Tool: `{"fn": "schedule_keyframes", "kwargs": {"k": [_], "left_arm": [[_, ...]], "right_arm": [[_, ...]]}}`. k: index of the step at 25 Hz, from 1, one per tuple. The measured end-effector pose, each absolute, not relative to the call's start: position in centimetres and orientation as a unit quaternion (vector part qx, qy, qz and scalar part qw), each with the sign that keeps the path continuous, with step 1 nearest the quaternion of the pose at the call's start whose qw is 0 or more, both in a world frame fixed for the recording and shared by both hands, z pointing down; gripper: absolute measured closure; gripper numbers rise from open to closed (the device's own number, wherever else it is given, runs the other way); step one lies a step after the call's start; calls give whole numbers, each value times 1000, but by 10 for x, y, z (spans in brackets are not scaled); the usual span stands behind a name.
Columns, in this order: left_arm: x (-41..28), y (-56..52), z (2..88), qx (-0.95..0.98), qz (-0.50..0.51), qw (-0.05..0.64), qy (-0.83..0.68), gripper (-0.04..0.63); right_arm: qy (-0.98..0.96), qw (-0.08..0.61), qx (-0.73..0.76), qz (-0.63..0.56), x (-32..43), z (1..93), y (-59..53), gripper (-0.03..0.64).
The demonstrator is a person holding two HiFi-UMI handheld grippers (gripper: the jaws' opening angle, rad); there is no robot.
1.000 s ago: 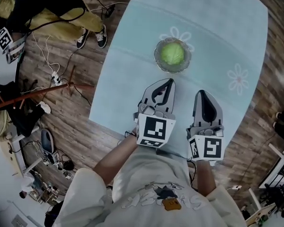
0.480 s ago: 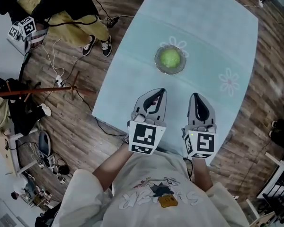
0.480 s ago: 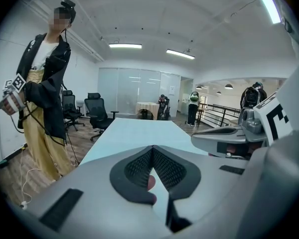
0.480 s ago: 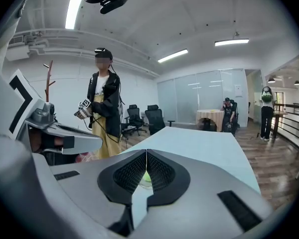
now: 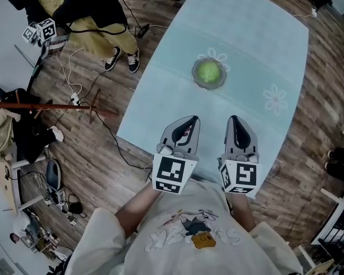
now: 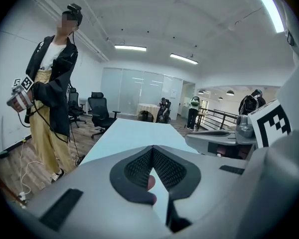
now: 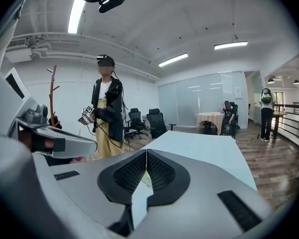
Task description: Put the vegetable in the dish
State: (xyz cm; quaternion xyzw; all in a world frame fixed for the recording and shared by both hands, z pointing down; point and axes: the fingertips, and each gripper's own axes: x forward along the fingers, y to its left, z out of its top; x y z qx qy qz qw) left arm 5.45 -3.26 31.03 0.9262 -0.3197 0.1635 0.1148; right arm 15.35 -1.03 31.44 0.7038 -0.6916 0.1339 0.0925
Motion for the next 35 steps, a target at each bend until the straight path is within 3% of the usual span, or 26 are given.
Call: {"fn": "schedule_keyframes", "kwargs": {"k": [7,26,35], "left_arm": [[16,-11,301,928,148,134,-314,589],[-152,67,269,946,88,129,-284,589],[-161,98,273,951,98,119,-269,589]], "right_arm": [[-661,97,734,121,132,300,12,594],[-632,78,769,62,-50,239,94,594],[-630,72,770,74,-68,246,131,594]]}}
